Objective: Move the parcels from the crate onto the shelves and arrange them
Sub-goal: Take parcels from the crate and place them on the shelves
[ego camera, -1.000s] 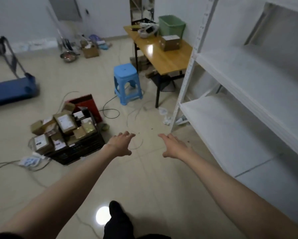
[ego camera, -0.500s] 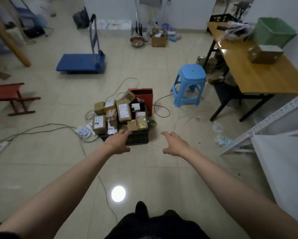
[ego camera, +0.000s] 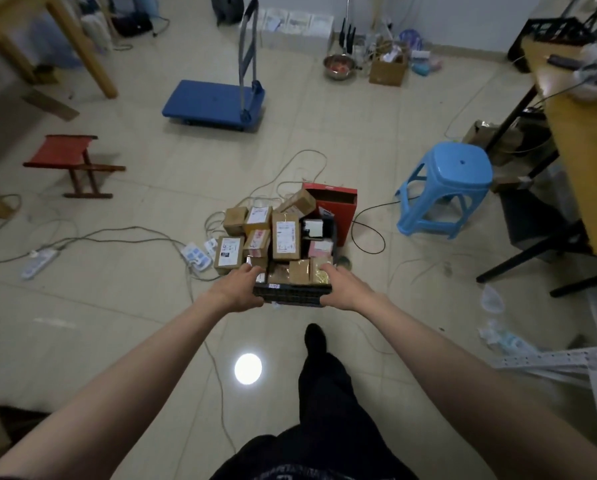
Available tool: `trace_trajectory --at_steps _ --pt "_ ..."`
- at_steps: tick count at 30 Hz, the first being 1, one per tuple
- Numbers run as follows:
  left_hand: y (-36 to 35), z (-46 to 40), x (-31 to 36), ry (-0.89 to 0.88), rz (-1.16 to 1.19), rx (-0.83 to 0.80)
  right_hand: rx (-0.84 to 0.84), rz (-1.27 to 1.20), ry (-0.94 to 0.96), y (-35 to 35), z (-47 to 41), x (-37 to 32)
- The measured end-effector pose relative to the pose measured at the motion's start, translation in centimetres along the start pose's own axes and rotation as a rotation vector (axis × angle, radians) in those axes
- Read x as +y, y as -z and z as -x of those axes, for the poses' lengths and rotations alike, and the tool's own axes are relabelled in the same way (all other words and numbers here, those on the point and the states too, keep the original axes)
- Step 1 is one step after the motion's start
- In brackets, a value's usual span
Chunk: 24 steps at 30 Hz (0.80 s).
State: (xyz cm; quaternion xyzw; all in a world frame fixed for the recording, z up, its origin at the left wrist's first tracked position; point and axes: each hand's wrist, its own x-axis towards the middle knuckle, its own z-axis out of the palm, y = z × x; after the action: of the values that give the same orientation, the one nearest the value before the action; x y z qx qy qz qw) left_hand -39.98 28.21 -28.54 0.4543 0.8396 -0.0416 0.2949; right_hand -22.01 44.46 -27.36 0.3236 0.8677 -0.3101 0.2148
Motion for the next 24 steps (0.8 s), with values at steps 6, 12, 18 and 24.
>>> trace_trajectory --at_steps 6,12,18,24 --pt "3.5 -8.2 -1.3 0.103 0.136 -0.051 -0.1 -0.108 0.032 1.3 -14.8 2.8" --pt "4.7 -14.1 -4.0 0.235 0.304 -0.123 -0.188 -0.25 0.058 5.2 -20.3 -0.8" --pt "4.2 -19.2 -7.7 0.346 0.457 -0.17 -0.295 -0.412 -0.045 3.4 -27.2 -2.3" --pt "2.1 -27.0 -12.4 0.417 0.584 -0.204 -0.274 -0.597 -0.195 -0.6 -35.4 -3.3"
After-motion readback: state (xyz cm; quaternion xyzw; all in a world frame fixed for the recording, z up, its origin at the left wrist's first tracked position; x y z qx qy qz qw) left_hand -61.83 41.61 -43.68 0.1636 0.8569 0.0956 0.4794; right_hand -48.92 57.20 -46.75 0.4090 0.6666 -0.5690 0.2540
